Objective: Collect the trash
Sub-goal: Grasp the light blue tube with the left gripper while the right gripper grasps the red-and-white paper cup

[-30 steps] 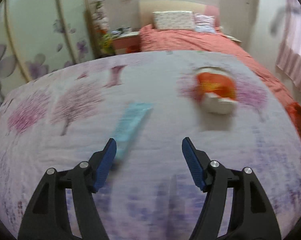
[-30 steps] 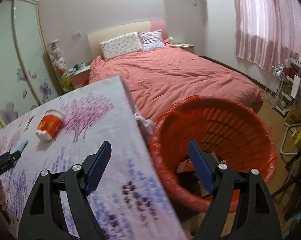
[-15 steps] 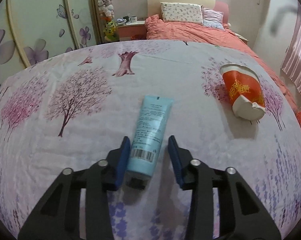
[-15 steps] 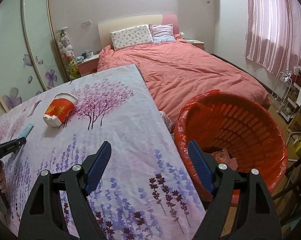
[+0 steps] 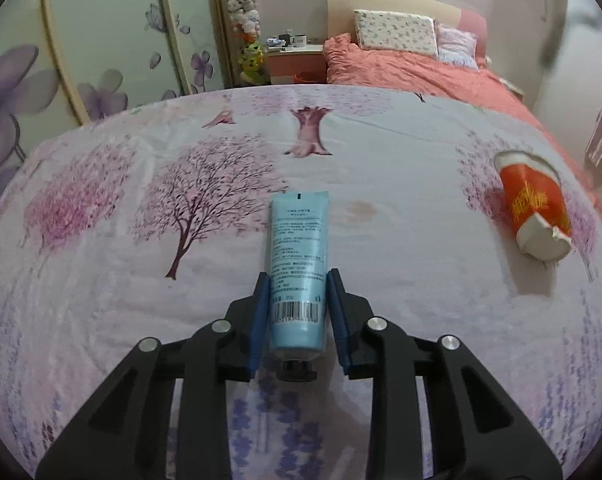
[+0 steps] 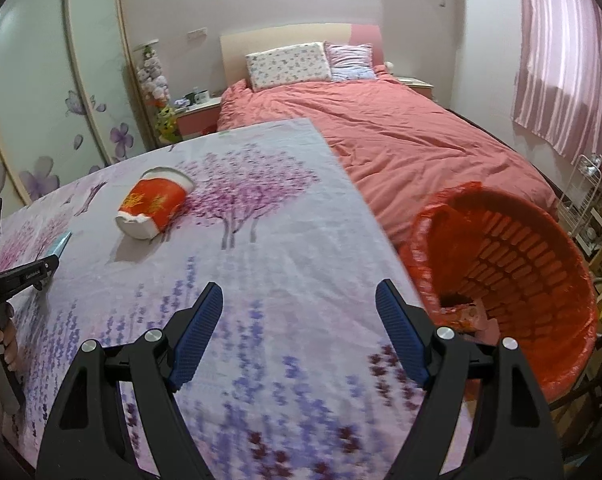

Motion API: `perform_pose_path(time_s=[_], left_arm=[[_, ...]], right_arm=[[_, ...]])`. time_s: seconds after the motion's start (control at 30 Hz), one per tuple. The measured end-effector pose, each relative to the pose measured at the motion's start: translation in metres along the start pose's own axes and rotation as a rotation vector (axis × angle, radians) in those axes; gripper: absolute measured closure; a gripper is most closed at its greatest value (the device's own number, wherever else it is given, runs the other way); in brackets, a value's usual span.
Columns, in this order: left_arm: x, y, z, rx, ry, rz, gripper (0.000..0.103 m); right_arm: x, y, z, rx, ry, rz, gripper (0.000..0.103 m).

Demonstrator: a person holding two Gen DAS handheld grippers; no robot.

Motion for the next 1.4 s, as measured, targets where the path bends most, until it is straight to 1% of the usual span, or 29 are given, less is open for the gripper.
perform_pose_path(time_s=[0.07,0.17,0.37,0.4,0.5,0.57,0.77,1.0,1.1,1.13,1.23,1.4], left_arm=[[0.0,0.0,-0.002,0.013,0.008,0.0,0.074],[-0.001,0.0,-0.001,0.003,-0.006,-0.001,0.074],[0.001,0.002,0.001,0.012,0.005,-0.001,0.074],[0.0,0.002,-0.001,0.011,0.004,-0.001,0.074],[0.001,0.002,-0.002,0.009,0.004,-0.001,0.074],[0.001,0.003,-0.001,0.01,0.002,-0.001,0.074],[0.0,0.002,-0.002,0.012,0.005,0.0,0.074],[-0.001,0.002,-0.002,0.014,0.008,0.0,0.074],[-0.001,0.002,-0.002,0.014,0.007,0.0,0.074],[-0.001,0.002,-0.003,0.014,0.008,0.0,0.074],[-0.001,0.002,-0.002,0.015,0.008,0.0,0.074],[-0.001,0.002,-0.003,0.015,0.007,0.0,0.074]], right_arm=[[-0.006,-0.001,-0.013,0.008,-0.016,-0.009,0.025],[-0.017,-0.005,-0.04,0.018,-0.048,-0.021,0.025],[-0.047,-0.024,-0.099,-0.007,-0.127,-0.052,0.025],[-0.052,-0.026,-0.107,-0.013,-0.131,-0.057,0.025],[-0.072,-0.037,-0.128,-0.042,-0.123,-0.075,0.018],[-0.083,-0.042,-0.135,-0.055,-0.104,-0.083,0.017],[-0.116,-0.054,-0.138,-0.053,-0.019,-0.12,0.017],[-0.125,-0.055,-0.137,-0.027,0.04,-0.118,0.018],[-0.129,-0.056,-0.138,0.01,0.071,-0.112,0.018],[-0.129,-0.056,-0.139,0.024,0.078,-0.112,0.021],[-0.127,-0.054,-0.136,0.055,0.067,-0.107,0.022],[-0.113,-0.046,-0.119,0.043,0.03,-0.123,0.022]])
Point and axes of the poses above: each gripper's, at about its wrist camera, not at the fingertips, and x roughly against the way its jaws point, z to its right, y to its underside, the point moved 4 cm from there along -x, roughly the way its jaws point, and after that the axes turned 2 degrees about -x, right-handed, at the moved point
